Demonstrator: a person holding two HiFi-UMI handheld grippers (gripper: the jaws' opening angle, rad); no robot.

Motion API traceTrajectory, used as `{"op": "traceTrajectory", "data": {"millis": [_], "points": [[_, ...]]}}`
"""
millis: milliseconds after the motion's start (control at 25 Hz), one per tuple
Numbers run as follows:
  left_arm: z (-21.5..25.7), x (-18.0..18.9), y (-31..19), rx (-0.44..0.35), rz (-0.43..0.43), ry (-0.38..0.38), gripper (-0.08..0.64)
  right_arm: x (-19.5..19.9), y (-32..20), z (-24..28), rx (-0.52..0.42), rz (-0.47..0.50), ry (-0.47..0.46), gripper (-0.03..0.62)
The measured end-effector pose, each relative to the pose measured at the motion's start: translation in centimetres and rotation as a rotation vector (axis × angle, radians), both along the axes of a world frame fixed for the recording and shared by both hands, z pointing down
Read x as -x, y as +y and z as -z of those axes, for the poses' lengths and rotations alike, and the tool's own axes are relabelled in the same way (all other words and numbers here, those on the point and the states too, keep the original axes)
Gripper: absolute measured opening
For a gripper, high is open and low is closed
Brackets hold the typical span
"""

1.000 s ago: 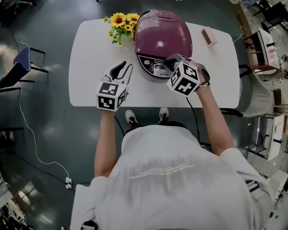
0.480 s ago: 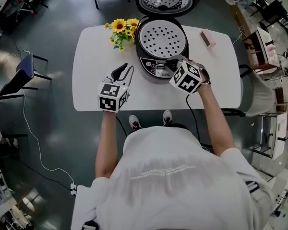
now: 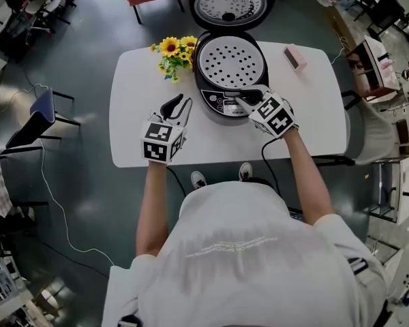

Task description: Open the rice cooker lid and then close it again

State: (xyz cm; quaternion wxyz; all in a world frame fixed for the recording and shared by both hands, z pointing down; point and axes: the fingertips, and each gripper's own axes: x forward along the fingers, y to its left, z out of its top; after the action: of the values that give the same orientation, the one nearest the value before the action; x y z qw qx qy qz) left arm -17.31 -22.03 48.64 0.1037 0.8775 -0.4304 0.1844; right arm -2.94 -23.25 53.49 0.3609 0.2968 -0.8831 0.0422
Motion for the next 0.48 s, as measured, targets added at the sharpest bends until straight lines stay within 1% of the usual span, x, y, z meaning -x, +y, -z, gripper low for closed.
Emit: {"op": "traceTrajectory", "data": {"millis": [80,160,200,360,480], "points": [[0.2,0.0,-0.3,-0.008,-0.001,-0.008,0.101,-0.3,-0.3,-0.1,0.002,-0.033,-0.035,0.089],[0.6,0.0,-0.8,-0.021,0.0,-0.014,0.101,-0.8,-0.8,0.2,-0.02,-0.064,-0.053,0.101],[0.9,-0.1,-1.1,-0.031,0.0,-0.018,0.101,-1.1,-1.2,0.7,-0.031,-0.084,-0.077,0.107],[3.0,-0.4,-2.2,-0.082,-0.001,-0.035,0.101,-3.4,-2.6,3.8,-0.082,-0.188,-0.192,0.11],[4.9,-0.5,-3.1,-0.121,0.006,-0.037,0.101,-5.6,-3.7,6.2,-0.146,-0.249,-0.217,0.112]]}}
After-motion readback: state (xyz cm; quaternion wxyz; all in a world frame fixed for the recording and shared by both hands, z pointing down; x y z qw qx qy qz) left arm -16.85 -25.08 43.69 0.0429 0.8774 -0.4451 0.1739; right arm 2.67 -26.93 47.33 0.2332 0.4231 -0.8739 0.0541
